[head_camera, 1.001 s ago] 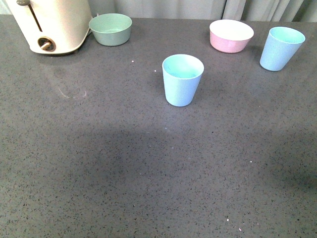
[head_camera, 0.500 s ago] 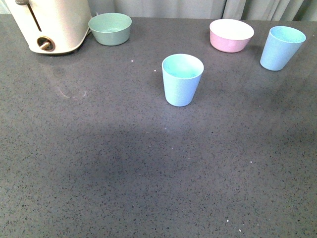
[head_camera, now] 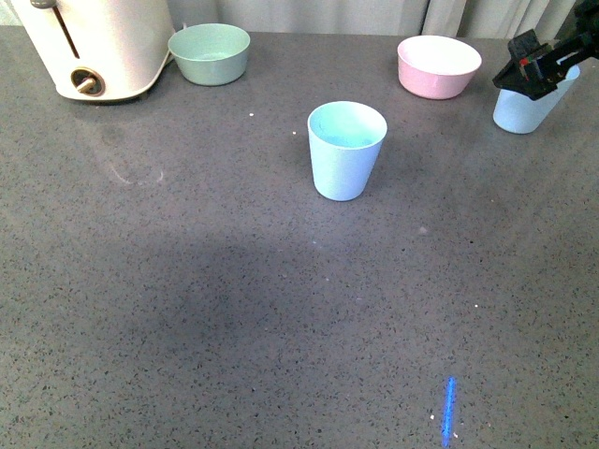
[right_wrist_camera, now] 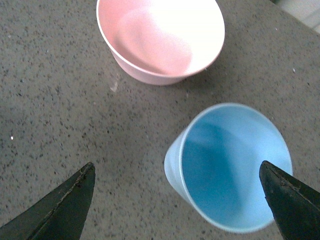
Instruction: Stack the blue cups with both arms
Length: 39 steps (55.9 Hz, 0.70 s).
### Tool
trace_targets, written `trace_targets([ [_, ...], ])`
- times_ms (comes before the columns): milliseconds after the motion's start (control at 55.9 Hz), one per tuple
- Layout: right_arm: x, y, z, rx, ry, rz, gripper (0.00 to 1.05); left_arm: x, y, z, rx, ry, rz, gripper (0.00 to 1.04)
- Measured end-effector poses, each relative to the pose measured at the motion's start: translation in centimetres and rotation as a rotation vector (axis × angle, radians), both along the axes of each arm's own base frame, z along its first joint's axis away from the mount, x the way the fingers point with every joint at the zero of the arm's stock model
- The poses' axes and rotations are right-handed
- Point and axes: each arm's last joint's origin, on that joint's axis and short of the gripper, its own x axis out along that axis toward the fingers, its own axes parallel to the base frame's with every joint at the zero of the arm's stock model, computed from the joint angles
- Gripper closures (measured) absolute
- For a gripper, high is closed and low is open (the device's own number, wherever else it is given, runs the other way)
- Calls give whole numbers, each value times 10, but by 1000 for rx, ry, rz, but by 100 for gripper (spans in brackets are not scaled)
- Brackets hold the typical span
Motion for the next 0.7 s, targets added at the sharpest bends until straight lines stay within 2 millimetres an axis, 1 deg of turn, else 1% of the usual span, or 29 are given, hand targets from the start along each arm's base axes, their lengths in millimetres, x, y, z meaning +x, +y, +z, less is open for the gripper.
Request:
trace_targets([
  [89, 9, 6, 2, 11, 1, 15, 9, 0, 0, 0, 0, 0, 0, 9],
  [250, 20, 12, 3, 13, 12, 31, 9, 0, 0, 0, 0, 0, 0, 9],
  [500, 23, 16, -13, 16, 66, 45, 9, 0, 0, 0, 0, 0, 0, 9],
  [697, 25, 19, -17, 6, 85, 40, 9, 0, 0, 0, 0, 0, 0, 9],
])
